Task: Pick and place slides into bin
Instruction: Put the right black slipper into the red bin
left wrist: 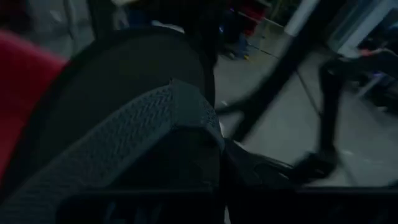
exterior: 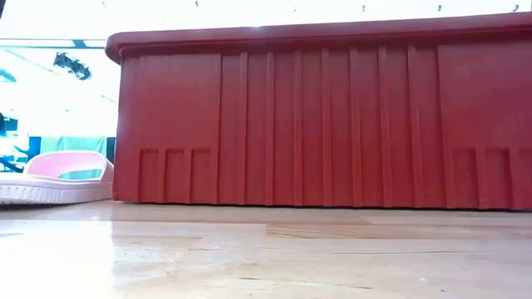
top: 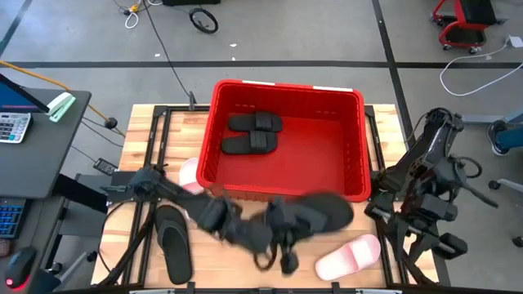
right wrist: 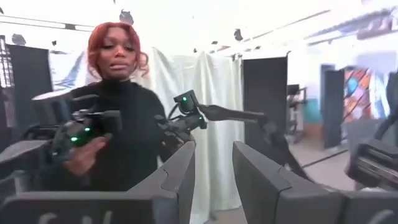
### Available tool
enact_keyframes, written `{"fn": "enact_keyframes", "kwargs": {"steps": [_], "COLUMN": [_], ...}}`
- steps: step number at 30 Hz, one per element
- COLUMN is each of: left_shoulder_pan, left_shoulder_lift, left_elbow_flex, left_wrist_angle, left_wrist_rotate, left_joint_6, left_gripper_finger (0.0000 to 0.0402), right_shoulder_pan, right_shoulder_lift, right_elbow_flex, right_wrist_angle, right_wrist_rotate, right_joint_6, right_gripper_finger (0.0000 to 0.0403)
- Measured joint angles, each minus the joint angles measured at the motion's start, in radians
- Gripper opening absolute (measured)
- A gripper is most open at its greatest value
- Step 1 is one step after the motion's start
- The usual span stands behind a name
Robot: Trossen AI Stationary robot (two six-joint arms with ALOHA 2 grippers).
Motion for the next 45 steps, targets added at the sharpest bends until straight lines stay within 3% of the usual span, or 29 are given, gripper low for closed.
{"fn": "enact_keyframes", "kwargs": {"steps": [4, 7, 11, 16, 22, 29, 40, 45], "left_shoulder_pan": [0.110, 0.221, 0.376, 0.534, 0.682, 0.740, 0.780, 0.809], "left_shoulder_lift": [-0.044, -0.051, -0.029, 0.014, 0.103, 0.255, 0.384, 0.423], "left_elbow_flex": [0.000, 0.002, 0.000, -0.008, -0.007, -0.008, -0.008, -0.007], "left_wrist_angle": [-0.001, 0.002, -0.030, -0.121, -0.105, -0.011, 0.062, 0.127], "left_wrist_rotate": [0.010, 0.108, 0.302, 0.349, 0.499, 0.615, 0.636, 0.706], "left_joint_6": [0.160, 0.225, 0.232, 0.240, 0.292, 0.348, 0.552, 0.618], "left_gripper_finger": [0.0005, 0.0005, 0.0005, 0.0005, 0.0005, 0.0005, 0.0005, 0.0005], "right_shoulder_pan": [-0.001, -0.007, -0.038, -0.111, -0.195, -0.282, -0.352, -0.371], "right_shoulder_lift": [-0.019, -0.032, -0.063, -0.124, -0.204, -0.273, -0.287, -0.284], "right_elbow_flex": [0.000, 0.000, 0.000, 0.000, 0.000, 0.000, 0.000, 0.000], "right_wrist_angle": [-0.003, -0.009, -0.067, -0.189, -0.293, -0.351, -0.350, -0.348], "right_wrist_rotate": [0.030, 0.062, 0.109, 0.112, 0.113, 0.113, 0.113, 0.112], "right_joint_6": [-0.060, -0.123, -0.190, -0.199, -0.220, -0.226, -0.218, -0.217], "right_gripper_finger": [0.0114, 0.0113, 0.0113, 0.0113, 0.0113, 0.0113, 0.0113, 0.0113]}}
